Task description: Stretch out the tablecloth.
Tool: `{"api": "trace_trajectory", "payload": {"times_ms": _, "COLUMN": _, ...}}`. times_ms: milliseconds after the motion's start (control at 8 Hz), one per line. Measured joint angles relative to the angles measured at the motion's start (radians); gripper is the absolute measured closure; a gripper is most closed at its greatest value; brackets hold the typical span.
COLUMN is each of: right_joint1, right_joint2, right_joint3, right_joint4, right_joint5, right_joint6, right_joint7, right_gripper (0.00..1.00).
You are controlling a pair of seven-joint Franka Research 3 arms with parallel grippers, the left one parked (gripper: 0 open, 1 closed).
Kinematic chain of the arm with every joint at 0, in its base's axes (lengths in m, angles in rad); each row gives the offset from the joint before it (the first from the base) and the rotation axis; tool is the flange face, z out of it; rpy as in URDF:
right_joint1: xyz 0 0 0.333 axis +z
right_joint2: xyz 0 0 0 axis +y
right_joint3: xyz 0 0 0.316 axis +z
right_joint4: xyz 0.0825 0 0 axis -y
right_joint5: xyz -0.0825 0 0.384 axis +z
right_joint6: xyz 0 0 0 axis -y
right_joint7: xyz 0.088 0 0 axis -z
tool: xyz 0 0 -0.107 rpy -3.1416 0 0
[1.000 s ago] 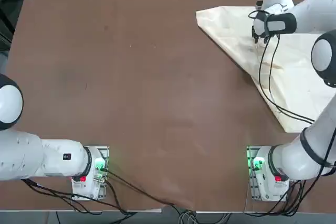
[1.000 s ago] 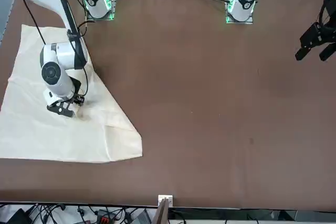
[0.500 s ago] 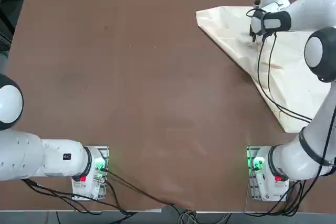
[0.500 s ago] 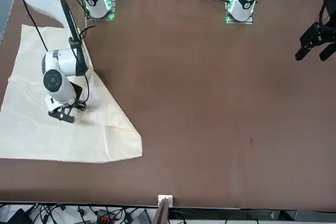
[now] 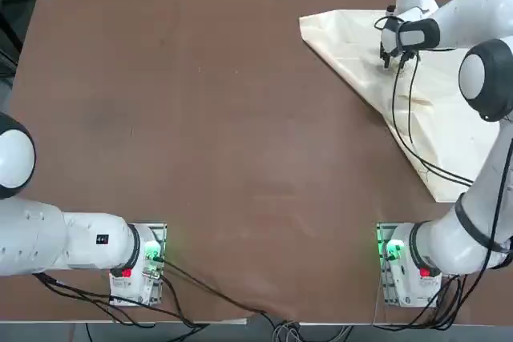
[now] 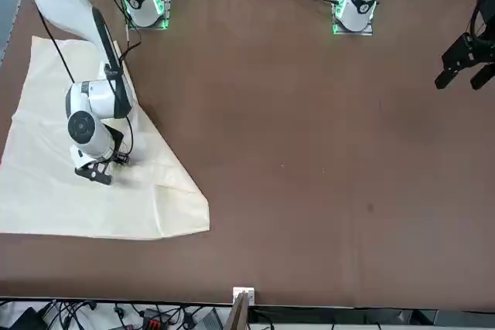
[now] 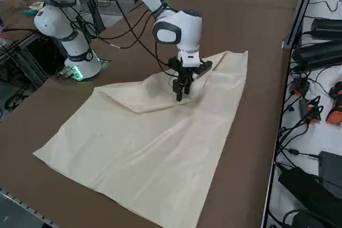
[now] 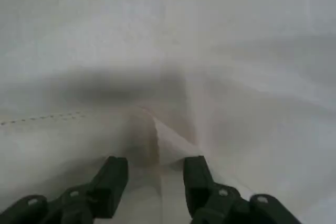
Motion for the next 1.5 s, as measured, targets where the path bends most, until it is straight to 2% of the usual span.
{"api": "trace_trajectory", "payload": {"times_ms": 1250, "right_joint1": -0.036, "right_joint2": 0.014, "right_joint3": -0.001, "right_joint4": 0.002, "right_joint5": 0.000, "right_joint6": 0.001, "right_joint7": 0.000, "right_gripper": 0.33}}
{"api": "trace_trajectory", "payload": {"times_ms": 1500, "right_joint1": -0.041, "right_joint2": 0.014, "right_joint3": -0.001, "right_joint4": 0.002, "right_joint5": 0.000, "right_joint6": 0.001, "right_joint7": 0.000, "right_gripper": 0.37}}
